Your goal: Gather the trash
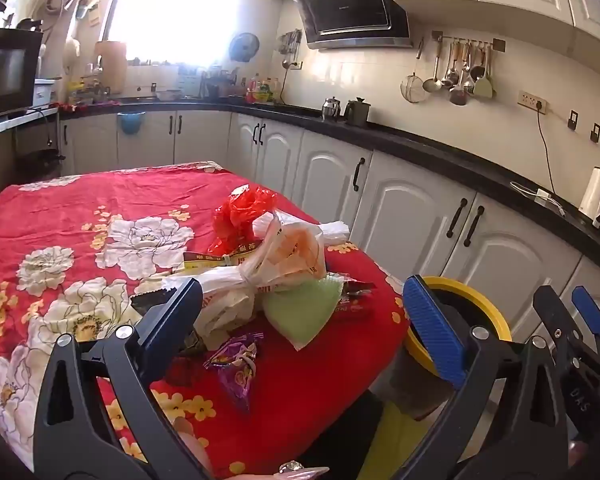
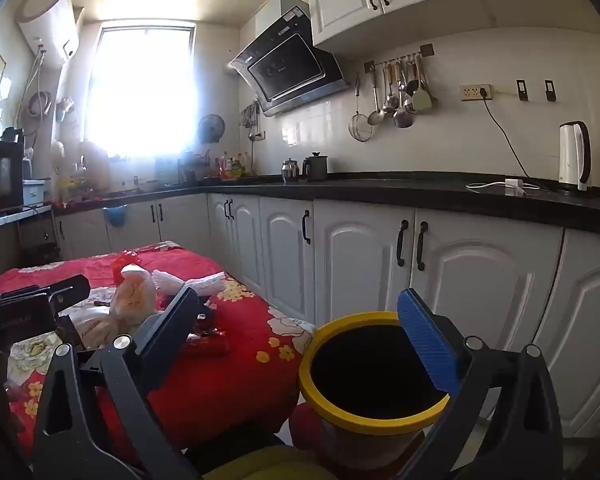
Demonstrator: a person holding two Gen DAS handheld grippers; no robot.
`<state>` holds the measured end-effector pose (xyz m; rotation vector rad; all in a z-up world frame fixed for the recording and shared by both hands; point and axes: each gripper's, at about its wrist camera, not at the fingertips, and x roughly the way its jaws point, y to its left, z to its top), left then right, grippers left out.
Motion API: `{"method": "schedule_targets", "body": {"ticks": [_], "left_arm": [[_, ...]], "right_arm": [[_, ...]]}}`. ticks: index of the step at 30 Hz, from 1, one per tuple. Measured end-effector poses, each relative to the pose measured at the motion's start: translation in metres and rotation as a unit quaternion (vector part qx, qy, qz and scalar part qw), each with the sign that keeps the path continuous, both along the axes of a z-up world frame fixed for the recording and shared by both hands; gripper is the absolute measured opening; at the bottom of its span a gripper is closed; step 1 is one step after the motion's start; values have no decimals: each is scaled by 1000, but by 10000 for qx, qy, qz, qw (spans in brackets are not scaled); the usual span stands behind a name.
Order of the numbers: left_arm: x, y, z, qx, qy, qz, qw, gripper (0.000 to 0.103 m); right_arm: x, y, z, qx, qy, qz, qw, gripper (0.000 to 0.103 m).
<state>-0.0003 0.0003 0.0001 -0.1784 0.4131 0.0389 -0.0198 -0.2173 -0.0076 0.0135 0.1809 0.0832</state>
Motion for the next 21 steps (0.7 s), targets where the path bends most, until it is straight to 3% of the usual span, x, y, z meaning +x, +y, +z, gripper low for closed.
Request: {"method": "schedule_targets", "body": {"ticks": [21], "left_arm": [[-3,-3,1,32,8,-15,10000,92]], "right_arm": [[-1,1,0,-10,46,-4,10000,97]]}}
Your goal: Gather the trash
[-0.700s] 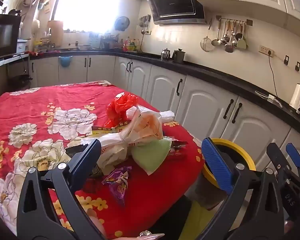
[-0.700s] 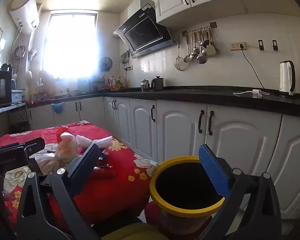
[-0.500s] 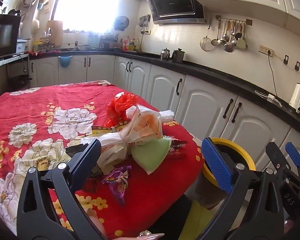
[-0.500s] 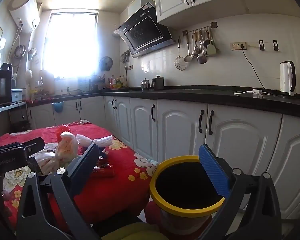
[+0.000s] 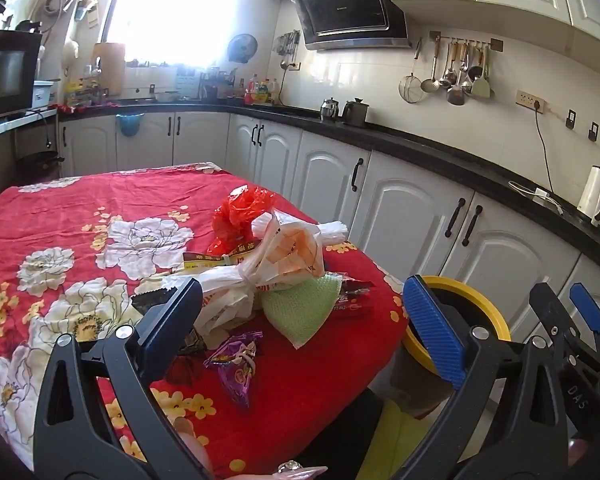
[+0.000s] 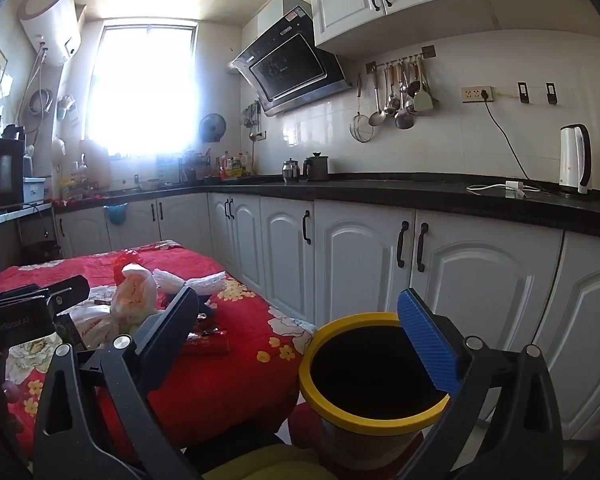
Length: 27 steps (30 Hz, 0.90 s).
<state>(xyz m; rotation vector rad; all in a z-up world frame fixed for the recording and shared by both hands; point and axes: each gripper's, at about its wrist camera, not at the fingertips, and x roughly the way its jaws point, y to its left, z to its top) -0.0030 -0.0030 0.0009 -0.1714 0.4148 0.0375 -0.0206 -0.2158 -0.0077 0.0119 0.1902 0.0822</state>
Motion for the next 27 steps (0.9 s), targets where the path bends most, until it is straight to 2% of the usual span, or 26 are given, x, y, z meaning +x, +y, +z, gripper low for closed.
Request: {"method": "schedule_targets", "body": {"ticks": [27], "left_arm": [[-1,0,1,18,15,0,10000,92]], "right_arm": [[-1,1,3,-1,4,-10,10000,97]]}}
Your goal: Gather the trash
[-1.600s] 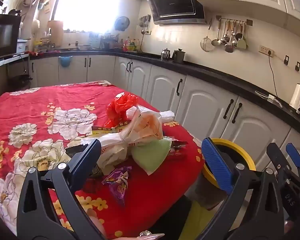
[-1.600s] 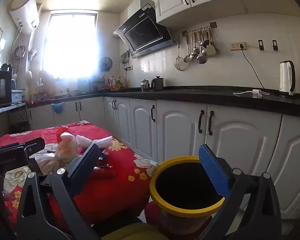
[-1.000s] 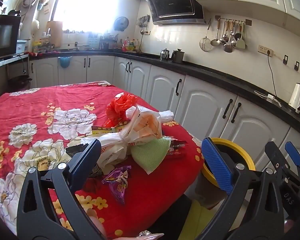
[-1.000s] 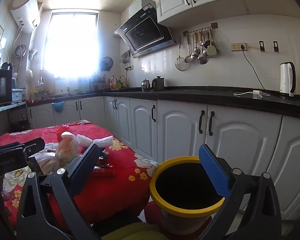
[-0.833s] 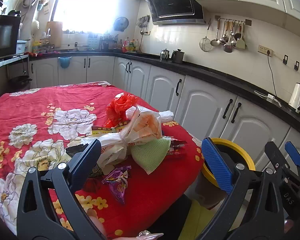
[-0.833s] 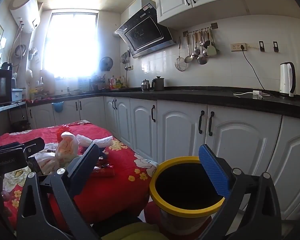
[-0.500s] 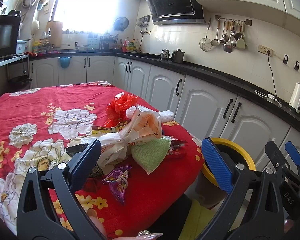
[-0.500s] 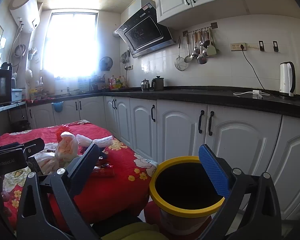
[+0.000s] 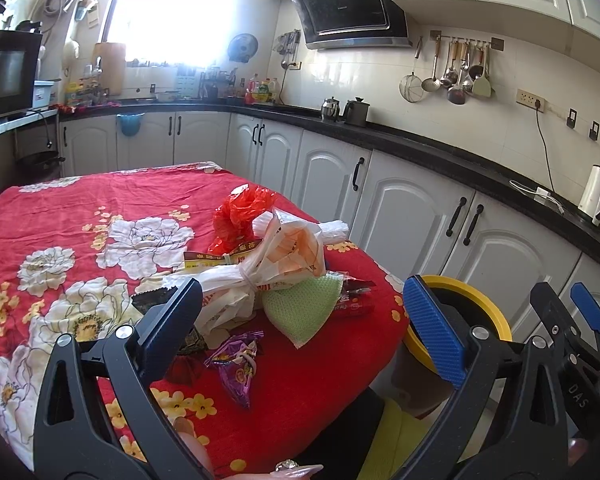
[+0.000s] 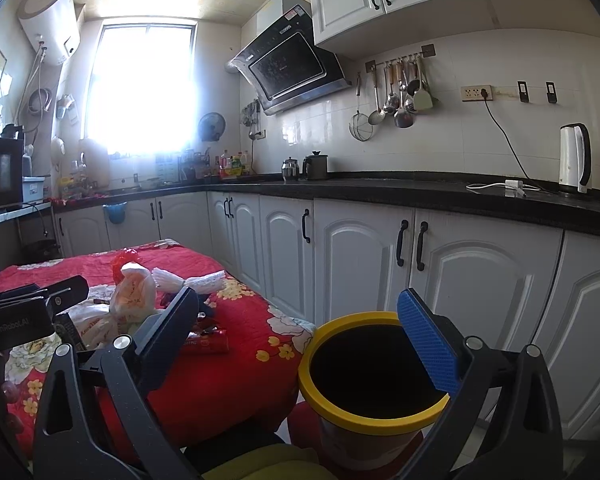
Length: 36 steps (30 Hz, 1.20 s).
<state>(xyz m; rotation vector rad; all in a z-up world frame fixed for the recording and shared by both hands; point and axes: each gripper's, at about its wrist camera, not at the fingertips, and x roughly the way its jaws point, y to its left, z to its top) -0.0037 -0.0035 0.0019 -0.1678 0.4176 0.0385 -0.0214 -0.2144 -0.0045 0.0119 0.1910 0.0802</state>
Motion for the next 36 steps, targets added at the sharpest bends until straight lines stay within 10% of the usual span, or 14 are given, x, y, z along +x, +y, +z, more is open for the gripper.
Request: {"method": "schedule_targets", "body": {"ticks": [14,36], "left_arm": [[4,9,-3,-63,50,21,10000,92],[13,97,5,-401,203,992,9941,92]], "right_arm": [[3,3,-5,-12,31,88,10000,97],[46,60,6,-184,439,1702,9843,97]]}}
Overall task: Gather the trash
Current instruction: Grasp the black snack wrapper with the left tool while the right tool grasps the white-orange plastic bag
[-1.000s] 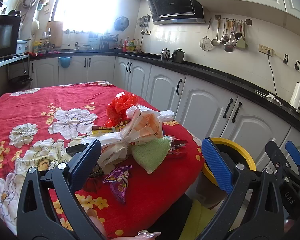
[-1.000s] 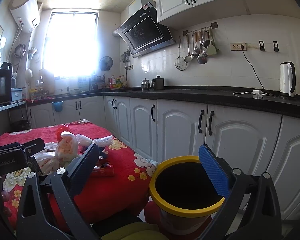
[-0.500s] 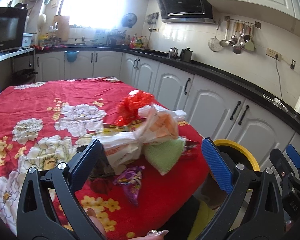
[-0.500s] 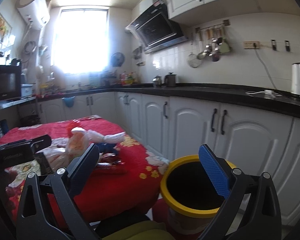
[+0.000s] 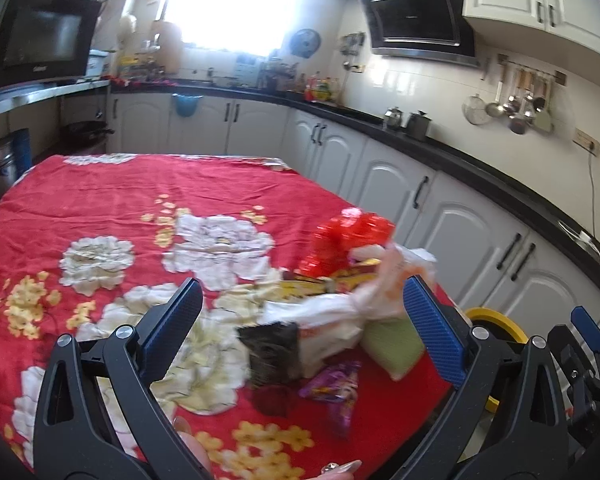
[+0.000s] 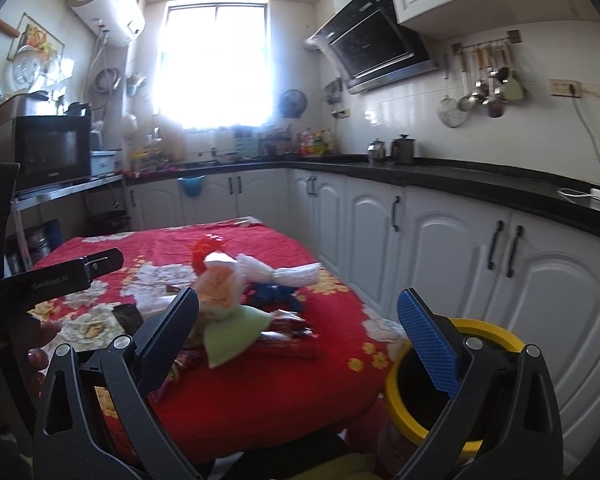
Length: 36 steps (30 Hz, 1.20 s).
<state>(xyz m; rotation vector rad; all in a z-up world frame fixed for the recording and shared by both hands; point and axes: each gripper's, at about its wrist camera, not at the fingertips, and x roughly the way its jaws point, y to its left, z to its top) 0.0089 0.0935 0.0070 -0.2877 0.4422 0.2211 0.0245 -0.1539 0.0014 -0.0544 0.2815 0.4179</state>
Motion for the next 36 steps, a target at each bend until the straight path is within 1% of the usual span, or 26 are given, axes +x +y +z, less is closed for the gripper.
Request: {"method": "schedule_targets", "body": {"ticks": [3,6,9,14,16,19,21,23,24,25,26,28,29,32,35,36], "left_arm": [[3,17,-1,-52,67,173,9998,92],[4,30,-3,-104,134,235,9996,92],[8,44,-11,-218,282,198,9992,92],[15,52,-28,-440,574,9,9974,92],[18,50,-35,-531,657,-159,9963,92],[23,43,-46,-655,766,-437,9939,92],[25,38,-52,-697,825,-563,9926,92],[28,32,-58,-749,884,-692,9908,92],[29,30,-59,-756,889,-721,9905,91],[30,28,-61,-765,909,-756,9900,87],[31,27,-62,-764,925,-781,9897,86],[34,24,-64,-748,962,-814,9892,82],[35,23,-66,-755,986,-812,9889,81],[39,23,-71,-812,1066,-793,9878,72],[42,25,-75,-852,1123,-767,9870,63],[42,25,-76,-869,1127,-773,9868,57]], "right_arm": [[11,13,1,-64,50,146,9999,97],[22,26,1,-134,69,301,9994,97],[34,39,2,-158,190,489,9985,97],[61,56,3,-197,299,750,9965,97],[74,62,1,-145,504,905,9945,97],[99,65,-5,45,1061,1155,9876,97],[111,71,-8,30,1290,1312,9829,97],[117,74,-11,2,1397,1379,9805,95],[120,76,-14,-10,1478,1434,9786,89],[124,78,-16,-21,1557,1439,9773,84],[128,78,-18,-25,1627,1462,9758,83],[138,82,-25,-10,1833,1528,9711,75],[141,83,-28,7,1887,1556,9696,74],[147,89,-34,58,2018,1650,9654,70],[150,97,-37,93,2130,1732,9615,63],[150,99,-39,97,2154,1769,9603,57]]}}
